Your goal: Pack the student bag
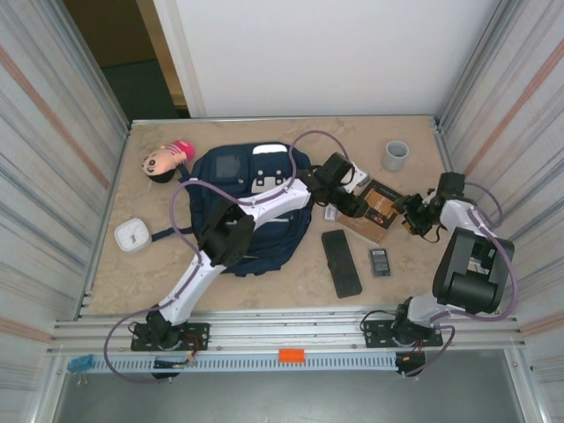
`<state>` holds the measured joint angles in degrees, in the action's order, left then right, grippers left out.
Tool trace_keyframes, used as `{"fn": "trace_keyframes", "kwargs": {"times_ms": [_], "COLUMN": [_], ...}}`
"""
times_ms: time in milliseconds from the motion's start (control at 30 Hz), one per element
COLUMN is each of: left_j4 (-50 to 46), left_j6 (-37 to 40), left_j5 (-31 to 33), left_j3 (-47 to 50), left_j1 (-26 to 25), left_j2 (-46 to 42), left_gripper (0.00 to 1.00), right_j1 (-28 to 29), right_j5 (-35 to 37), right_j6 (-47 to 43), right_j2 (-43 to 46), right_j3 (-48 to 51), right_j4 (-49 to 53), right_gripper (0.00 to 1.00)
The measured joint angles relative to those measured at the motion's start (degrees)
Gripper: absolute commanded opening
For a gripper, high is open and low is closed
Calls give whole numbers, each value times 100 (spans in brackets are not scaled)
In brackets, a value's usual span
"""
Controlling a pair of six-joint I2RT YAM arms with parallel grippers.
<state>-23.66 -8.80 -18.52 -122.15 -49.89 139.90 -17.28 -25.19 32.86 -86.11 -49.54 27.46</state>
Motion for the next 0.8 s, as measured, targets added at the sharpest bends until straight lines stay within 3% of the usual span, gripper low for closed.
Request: {"fn": "trace_keyframes", "kwargs": {"times_ms": [167,333,433,800], "left_j4": [-120,-254,-463,-922], "left_j6": [-181,-232,-291,-345], "left_j5": [212,315,348,516], "left_j3": [-308,-387,-570,-1270], "left_j1": [33,33,28,2], "left_j2": [31,280,549,966], "left_gripper": [62,62,62,63], "right_j1": [293,409,398,365], "right_j5": [254,254,216,249], "right_j6": [-11,46,105,116], "right_j2": [-13,-332,-507,-492], "right_j3": [225,297,258,243], "right_j4": [181,129,136,212], "right_gripper": [49,21,13,9]}}
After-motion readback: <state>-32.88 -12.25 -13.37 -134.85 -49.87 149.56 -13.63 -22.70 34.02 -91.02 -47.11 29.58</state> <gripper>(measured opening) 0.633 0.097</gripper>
